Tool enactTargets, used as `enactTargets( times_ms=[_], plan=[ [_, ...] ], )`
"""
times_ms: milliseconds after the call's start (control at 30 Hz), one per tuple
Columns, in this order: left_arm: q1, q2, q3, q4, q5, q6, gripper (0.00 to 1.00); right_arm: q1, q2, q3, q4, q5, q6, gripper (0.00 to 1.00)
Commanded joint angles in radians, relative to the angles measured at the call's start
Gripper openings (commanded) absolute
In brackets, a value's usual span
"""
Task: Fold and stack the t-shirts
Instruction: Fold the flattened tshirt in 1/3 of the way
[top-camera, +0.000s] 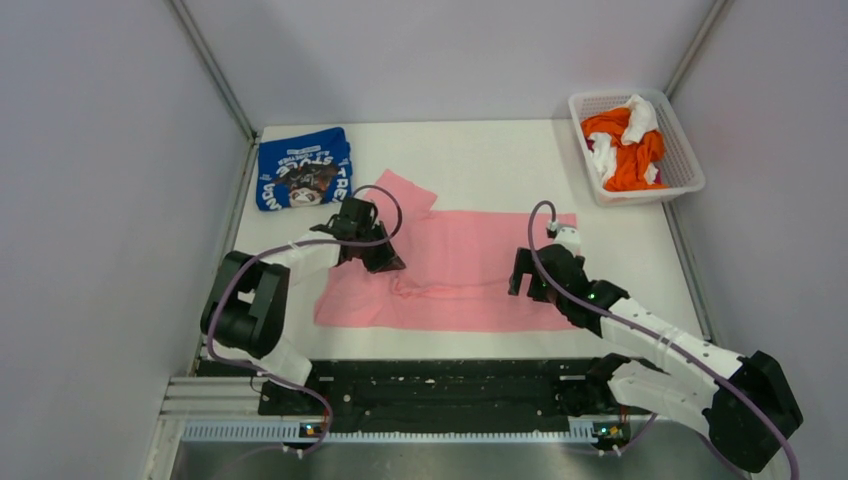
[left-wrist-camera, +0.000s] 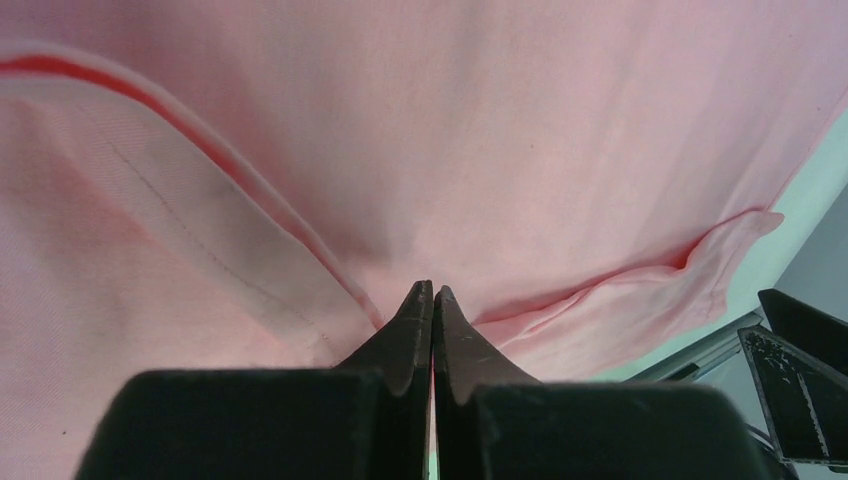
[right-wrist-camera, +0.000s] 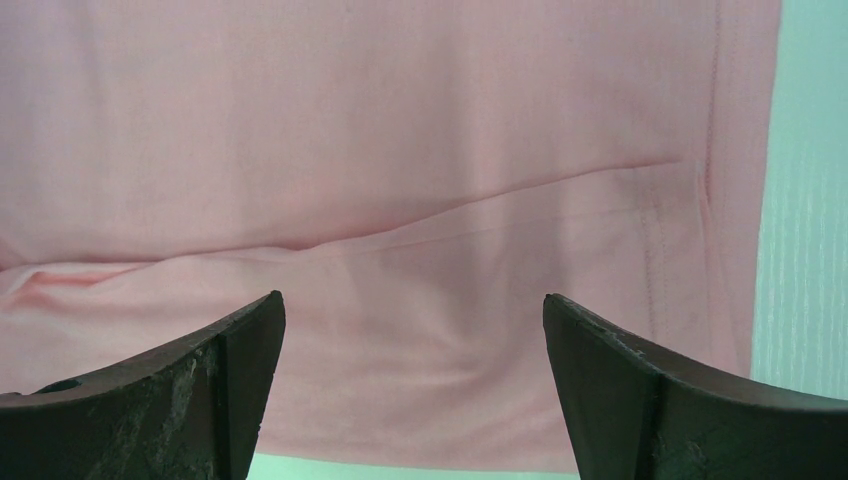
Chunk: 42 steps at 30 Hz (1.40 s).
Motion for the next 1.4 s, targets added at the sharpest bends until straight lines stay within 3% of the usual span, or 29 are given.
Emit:
enactTargets(
  times_ms=[0,267,400,700,933,1200,1367],
  plan=[
    [-0.005,-0.07,0.055,-0.053,-0.05,0.034,0.0,0.007,-0.016,0.029,0.001,0.03,-0.021,0.98],
    [-0.002,-0.346,-0.047,-0.244,-0.28,0.039,0.0,0.007,-0.011,0.022,0.005,0.026,-0.019,0.99],
    [-0.002,-0.375,-0.124,-0.243,-0.251,0.021,0.0,0.008,-0.009,0.02,0.008,0.022,-0.022,0.99],
    [-0.013,-0.218,-0.129,-0.074,-0.103,0.008,0.0,0.007,-0.013,0.013,0.009,0.025,-0.019,0.99],
    [-0.019,-0.047,-0.03,0.004,-0.055,0.017,0.0,0.007,-0.027,0.01,0.004,0.037,-0.015,0.99],
    [-0.027,0.044,0.094,0.099,-0.041,0.022,0.0,0.008,-0.04,0.008,0.003,0.051,-0.014,0.99],
    [-0.027,0.156,0.236,0.072,-0.027,0.05,0.0,0.007,-0.05,0.015,0.009,0.059,-0.017,0.99]
  ],
)
